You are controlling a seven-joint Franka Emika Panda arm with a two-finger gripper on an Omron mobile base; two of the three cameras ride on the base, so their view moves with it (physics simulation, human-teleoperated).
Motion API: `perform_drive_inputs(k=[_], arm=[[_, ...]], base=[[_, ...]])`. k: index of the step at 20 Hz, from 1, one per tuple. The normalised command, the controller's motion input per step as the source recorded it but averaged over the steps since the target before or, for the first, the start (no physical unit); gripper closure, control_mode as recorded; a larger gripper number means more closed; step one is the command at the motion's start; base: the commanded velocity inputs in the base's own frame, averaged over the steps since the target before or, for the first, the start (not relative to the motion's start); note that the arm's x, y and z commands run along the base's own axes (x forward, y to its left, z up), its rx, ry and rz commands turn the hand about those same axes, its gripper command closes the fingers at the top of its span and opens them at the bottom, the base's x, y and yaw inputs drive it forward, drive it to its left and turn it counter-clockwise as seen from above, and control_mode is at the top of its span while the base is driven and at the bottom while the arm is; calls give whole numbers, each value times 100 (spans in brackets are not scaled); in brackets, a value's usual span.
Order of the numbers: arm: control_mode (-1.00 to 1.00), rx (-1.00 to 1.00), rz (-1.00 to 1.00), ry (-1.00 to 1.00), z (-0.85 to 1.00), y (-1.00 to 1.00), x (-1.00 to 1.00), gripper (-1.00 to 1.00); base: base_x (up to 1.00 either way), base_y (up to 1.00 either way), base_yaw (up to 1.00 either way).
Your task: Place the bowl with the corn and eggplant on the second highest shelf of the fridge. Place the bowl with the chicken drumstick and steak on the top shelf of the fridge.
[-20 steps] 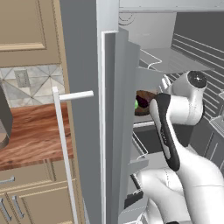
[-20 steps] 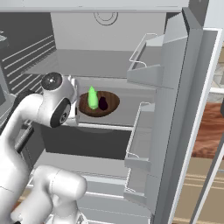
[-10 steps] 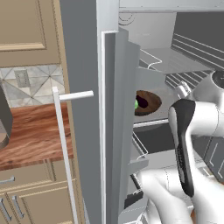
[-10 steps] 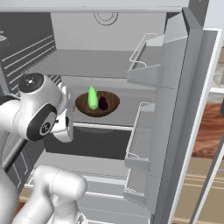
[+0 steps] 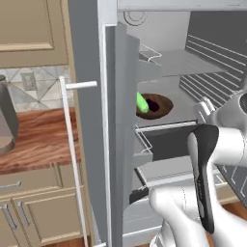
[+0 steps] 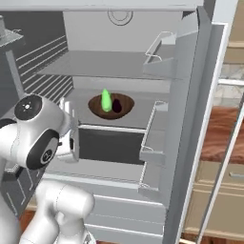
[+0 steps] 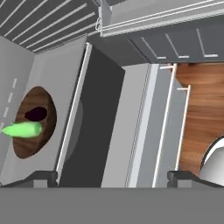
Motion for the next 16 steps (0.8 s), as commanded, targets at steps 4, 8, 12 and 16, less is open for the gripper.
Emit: perform_drive_inputs(k=[4,8,12,16], arm=[[100,0,0,0,0,0,0,-100],[100,0,0,0,0,0,0,-100],[100,0,0,0,0,0,0,-100],[100,0,0,0,0,0,0,-100]], base=[[-100,5,5],[-100,0,4],[-100,-18,0],[-92,-84,-11]])
